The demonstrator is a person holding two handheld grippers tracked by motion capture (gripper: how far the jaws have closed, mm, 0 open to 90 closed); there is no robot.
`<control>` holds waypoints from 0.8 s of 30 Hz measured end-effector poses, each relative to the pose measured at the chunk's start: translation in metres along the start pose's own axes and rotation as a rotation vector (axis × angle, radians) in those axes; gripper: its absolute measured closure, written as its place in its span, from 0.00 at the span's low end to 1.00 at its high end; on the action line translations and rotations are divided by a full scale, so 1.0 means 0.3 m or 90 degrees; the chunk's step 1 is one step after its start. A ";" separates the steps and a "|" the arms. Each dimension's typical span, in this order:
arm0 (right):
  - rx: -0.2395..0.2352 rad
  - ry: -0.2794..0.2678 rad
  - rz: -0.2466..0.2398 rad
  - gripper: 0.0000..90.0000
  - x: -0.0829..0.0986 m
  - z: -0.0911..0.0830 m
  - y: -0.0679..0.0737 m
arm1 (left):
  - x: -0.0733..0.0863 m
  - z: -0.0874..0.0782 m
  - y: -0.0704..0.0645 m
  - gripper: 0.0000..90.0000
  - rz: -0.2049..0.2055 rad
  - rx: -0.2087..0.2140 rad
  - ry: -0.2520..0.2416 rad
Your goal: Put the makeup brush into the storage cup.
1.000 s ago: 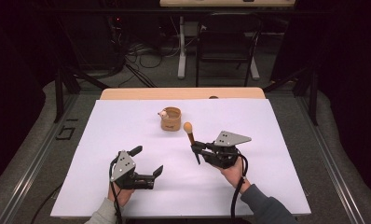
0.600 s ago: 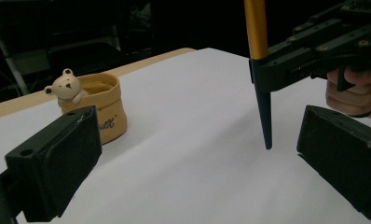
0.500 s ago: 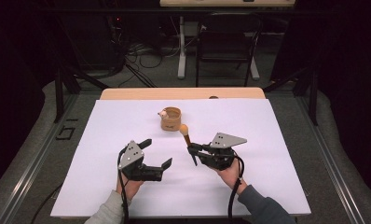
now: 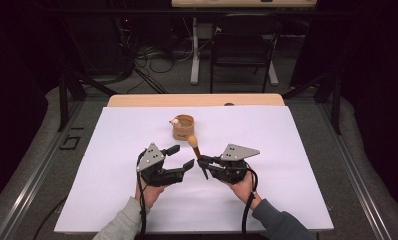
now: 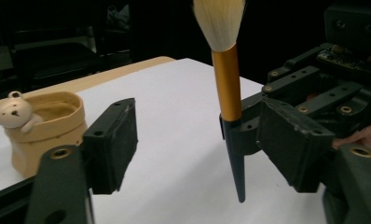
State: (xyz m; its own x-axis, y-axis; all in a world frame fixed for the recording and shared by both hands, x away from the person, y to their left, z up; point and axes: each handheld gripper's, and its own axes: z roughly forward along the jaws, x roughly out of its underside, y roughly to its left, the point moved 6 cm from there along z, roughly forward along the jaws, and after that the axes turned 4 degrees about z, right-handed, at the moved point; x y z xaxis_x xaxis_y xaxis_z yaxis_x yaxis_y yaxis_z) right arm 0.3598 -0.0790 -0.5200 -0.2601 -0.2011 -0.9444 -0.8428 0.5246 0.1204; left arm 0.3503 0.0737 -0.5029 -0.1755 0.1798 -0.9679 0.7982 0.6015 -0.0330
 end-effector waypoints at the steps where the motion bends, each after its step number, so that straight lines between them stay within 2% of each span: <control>1: -0.002 0.000 0.002 0.87 0.001 0.004 0.003 | -0.002 0.005 -0.003 0.40 0.000 0.004 -0.003; 11: -0.005 0.013 -0.009 0.87 0.011 0.027 0.021 | -0.006 0.032 -0.016 0.64 -0.009 0.030 -0.015; 19: -0.005 0.019 -0.018 0.87 0.016 0.039 0.032 | -0.009 0.036 -0.020 0.75 -0.017 0.038 -0.029; 21: -0.002 0.021 -0.023 0.87 0.015 0.038 0.032 | -0.008 0.036 -0.016 0.80 -0.023 0.038 -0.032; 24: -0.001 0.020 -0.026 0.87 0.013 0.037 0.031 | -0.007 0.035 -0.010 0.83 -0.035 0.049 -0.037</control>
State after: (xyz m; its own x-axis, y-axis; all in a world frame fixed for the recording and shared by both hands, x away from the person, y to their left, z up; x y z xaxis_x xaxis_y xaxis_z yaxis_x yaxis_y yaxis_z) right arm 0.3561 -0.0657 -0.5259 -0.2401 -0.2478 -0.9386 -0.8541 0.5135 0.0829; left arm 0.3543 0.0634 -0.5033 -0.1875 0.1013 -0.9770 0.8304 0.5476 -0.1026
